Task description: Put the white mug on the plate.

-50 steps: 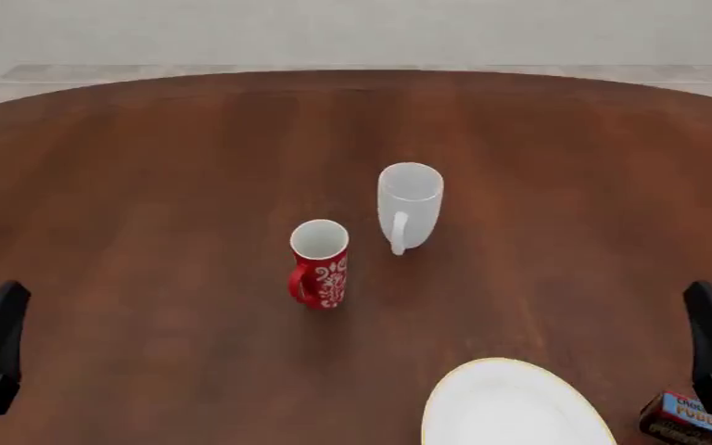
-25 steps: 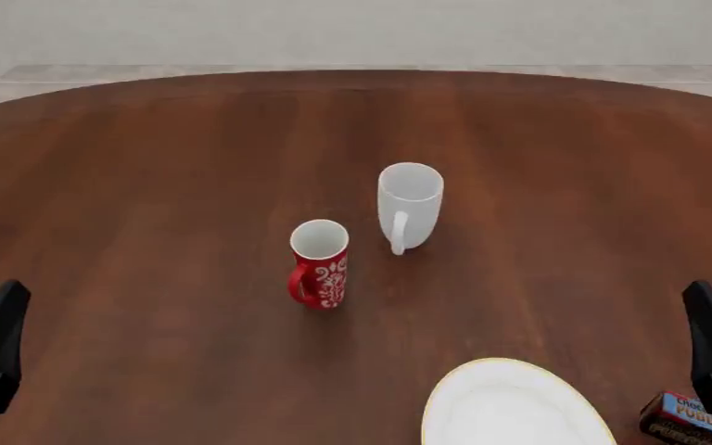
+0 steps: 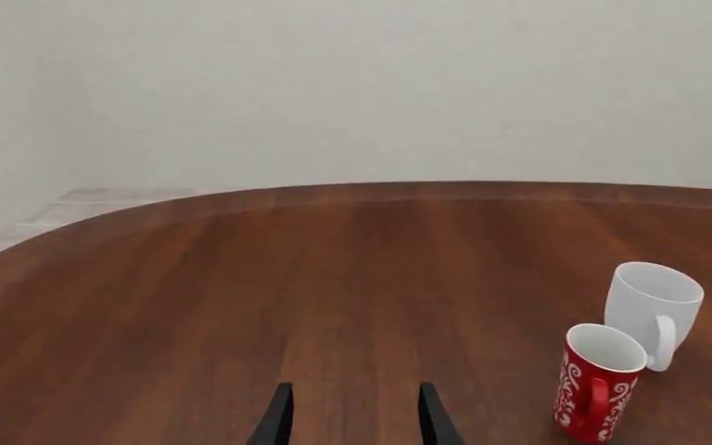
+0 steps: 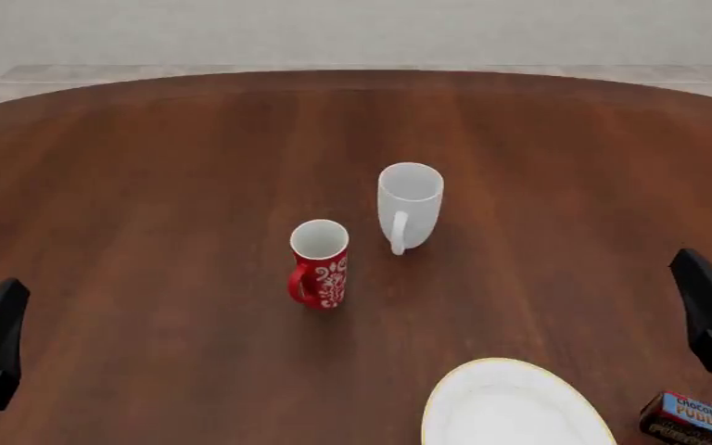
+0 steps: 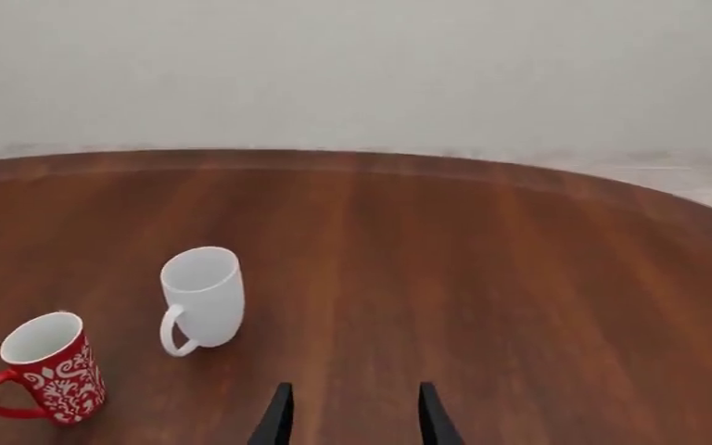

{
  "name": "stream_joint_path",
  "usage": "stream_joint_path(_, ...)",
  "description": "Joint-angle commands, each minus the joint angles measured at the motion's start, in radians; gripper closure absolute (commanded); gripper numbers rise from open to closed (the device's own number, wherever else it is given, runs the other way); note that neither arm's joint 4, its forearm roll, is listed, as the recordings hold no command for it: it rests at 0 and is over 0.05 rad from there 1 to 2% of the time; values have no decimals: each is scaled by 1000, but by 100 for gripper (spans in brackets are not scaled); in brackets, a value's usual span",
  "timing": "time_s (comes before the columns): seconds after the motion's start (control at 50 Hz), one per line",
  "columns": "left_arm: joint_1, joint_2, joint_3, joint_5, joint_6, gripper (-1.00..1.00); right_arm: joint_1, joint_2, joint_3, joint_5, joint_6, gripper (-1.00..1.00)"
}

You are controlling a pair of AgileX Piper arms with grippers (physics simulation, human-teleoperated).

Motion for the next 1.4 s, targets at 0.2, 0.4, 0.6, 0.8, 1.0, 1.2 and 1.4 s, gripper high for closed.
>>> stream_joint_path(0.2, 0, -15, 1, 5, 7, -100, 102, 309, -375, 235, 110, -100)
stream_joint_path(0.4, 0, -8, 2, 1, 5, -100, 169, 496, -514, 310, 263, -100)
stream_joint_path(0.6, 1, -2, 1, 1, 1, -100, 236, 597, -655, 425, 389, -100)
stream_joint_path(0.8, 0, -15, 0, 9, 5, -100, 300, 702, -739, 478, 513, -100)
stream_joint_path(1.0, 0, -13, 0, 11, 3, -100, 312, 806, -825, 519, 553, -100)
stream_joint_path(1.2, 0, -11, 0, 9, 2, -100, 393, 902, -901, 539, 639, -100)
stream_joint_path(1.4, 0, -10, 0, 7, 4, -100, 381, 959, -927, 521, 672, -100)
